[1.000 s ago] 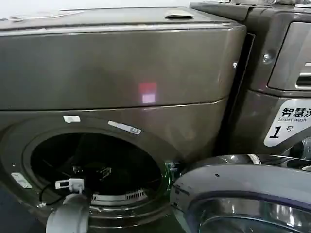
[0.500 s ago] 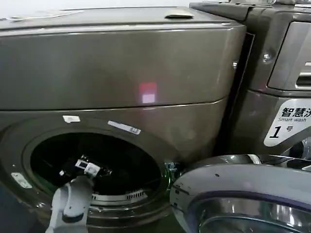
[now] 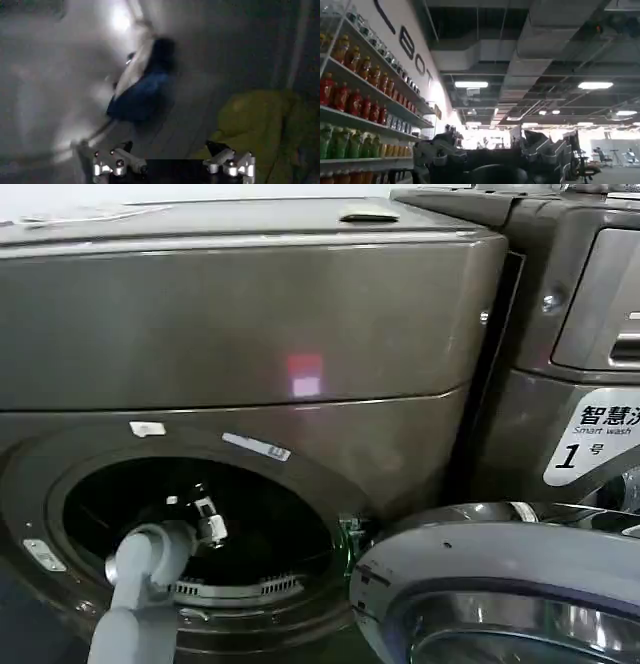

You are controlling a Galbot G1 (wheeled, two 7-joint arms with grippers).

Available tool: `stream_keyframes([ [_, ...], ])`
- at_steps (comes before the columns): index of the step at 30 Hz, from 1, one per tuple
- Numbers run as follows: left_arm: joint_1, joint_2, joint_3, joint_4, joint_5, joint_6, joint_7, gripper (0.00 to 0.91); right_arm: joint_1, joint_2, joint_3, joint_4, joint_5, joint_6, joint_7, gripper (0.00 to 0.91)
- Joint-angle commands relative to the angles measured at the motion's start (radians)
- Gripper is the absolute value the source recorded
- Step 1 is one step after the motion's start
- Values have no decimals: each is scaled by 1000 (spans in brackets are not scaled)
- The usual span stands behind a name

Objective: Grasp the clothes from the dryer.

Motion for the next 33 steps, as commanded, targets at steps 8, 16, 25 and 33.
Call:
stream_keyframes([
  [8, -136, 52, 38, 162, 43, -431, 197, 907, 8, 2, -24, 11, -1, -6, -4, 907],
  [16, -153, 105, 100, 235, -45, -413, 198, 907, 6, 3, -21, 6, -2, -9, -5, 907],
  [25, -167, 120, 116, 285, -98, -393, 199, 907, 7, 4, -24, 7, -2, -9, -4, 907],
  [33, -177, 115, 130, 366, -68, -394, 199, 907, 10, 11, -34, 8, -4, -5, -5, 907],
])
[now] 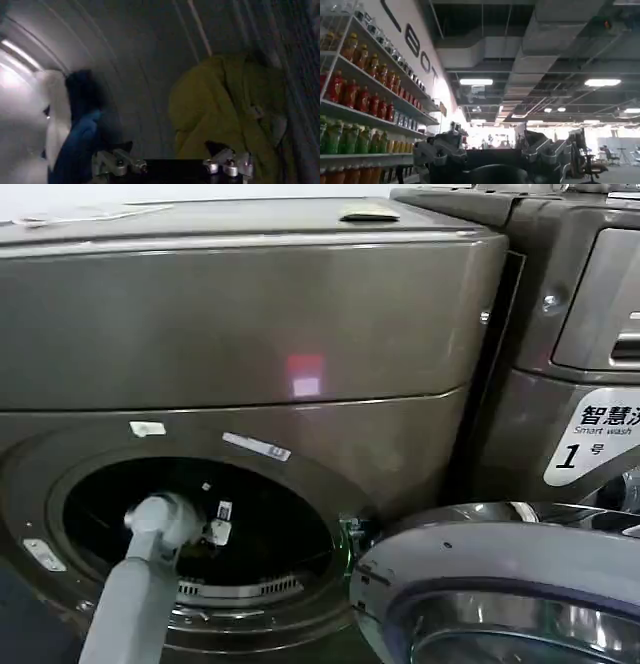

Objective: Grasp the clothes from the dryer.

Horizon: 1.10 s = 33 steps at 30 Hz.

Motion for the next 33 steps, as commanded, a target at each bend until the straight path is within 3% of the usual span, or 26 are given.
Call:
stream_keyframes([
  [1, -12, 11, 22, 108, -8, -18, 11, 907, 1, 5, -10, -1, -2, 3, 0, 907],
  [10, -11, 16, 31, 141, -5, -12, 11, 907, 14, 5, -29, 5, -22, 3, 0, 907],
  [18, -23, 13, 51, 194, -61, 63, 10, 907, 22, 15, -46, 8, -27, 7, 0, 907],
  [32, -29, 14, 59, 252, -72, 64, 9, 907, 22, 14, -51, 14, -28, 7, 1, 907],
  [33, -32, 12, 59, 257, -79, 65, 9, 774, 22, 14, -51, 14, -28, 7, 1, 907],
])
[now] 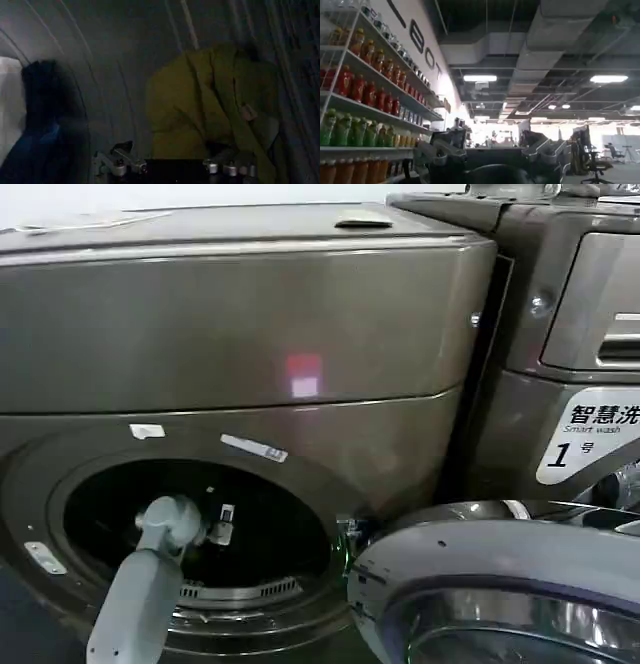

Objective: Grasp the clothes from the dryer.

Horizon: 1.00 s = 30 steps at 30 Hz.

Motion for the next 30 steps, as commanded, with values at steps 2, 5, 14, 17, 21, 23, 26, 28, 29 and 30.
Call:
stream_keyframes([
  [2, -8, -7, 10, 69, -55, 27, 6, 432, 0, 2, -5, 1, -1, 1, 0, 907],
  [5, -13, -8, 11, 75, -73, 34, 5, 80, 0, 4, -6, 1, -1, 1, 0, 907],
  [14, -19, -2, 9, 67, -135, 57, 5, 0, 1, 5, -12, 1, -2, 3, 1, 907],
  [17, -21, -3, 10, 68, -142, 60, 5, 0, 0, 5, -13, -1, -2, 4, 1, 907],
  [21, -21, -4, 10, 72, -147, 63, 5, 0, -1, 3, -14, -4, -3, 5, 0, 907],
  [23, -21, -4, 9, 72, -147, 63, 5, 0, -1, 2, -15, -4, -3, 5, 0, 907],
  [26, -22, -3, 8, 71, -155, 66, 5, 0, 0, 2, -18, -6, -5, 6, 0, 907],
  [28, -23, -3, 7, 71, -156, 68, 5, 0, 1, 2, -21, -6, -5, 6, 0, 907],
  [29, -25, -3, 7, 71, -157, 69, 5, 0, 3, 1, -21, -7, -5, 6, 0, 907],
  [30, -25, -2, 7, 71, -160, 70, 5, 0, 3, 1, -22, -8, -5, 6, 0, 907],
])
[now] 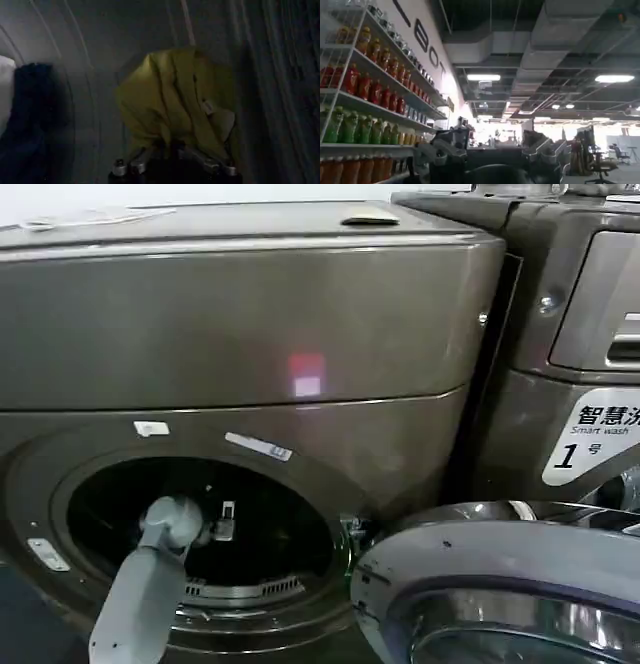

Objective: Grasp the clothes from the dryer.

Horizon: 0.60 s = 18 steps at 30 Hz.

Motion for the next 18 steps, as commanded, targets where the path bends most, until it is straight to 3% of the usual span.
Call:
stream_keyframes([
  [1, -4, 2, -2, 7, -33, 12, 0, 0, 2, -3, -3, -3, -1, 0, 0, 907],
  [9, -13, 2, -8, -52, -111, 68, -66, 0, 5, -4, -9, -4, 0, 2, -1, 907],
  [18, -75, -74, -22, -93, -276, 284, -571, 0, 10, -1, -14, 0, 3, -5, 0, 907],
])
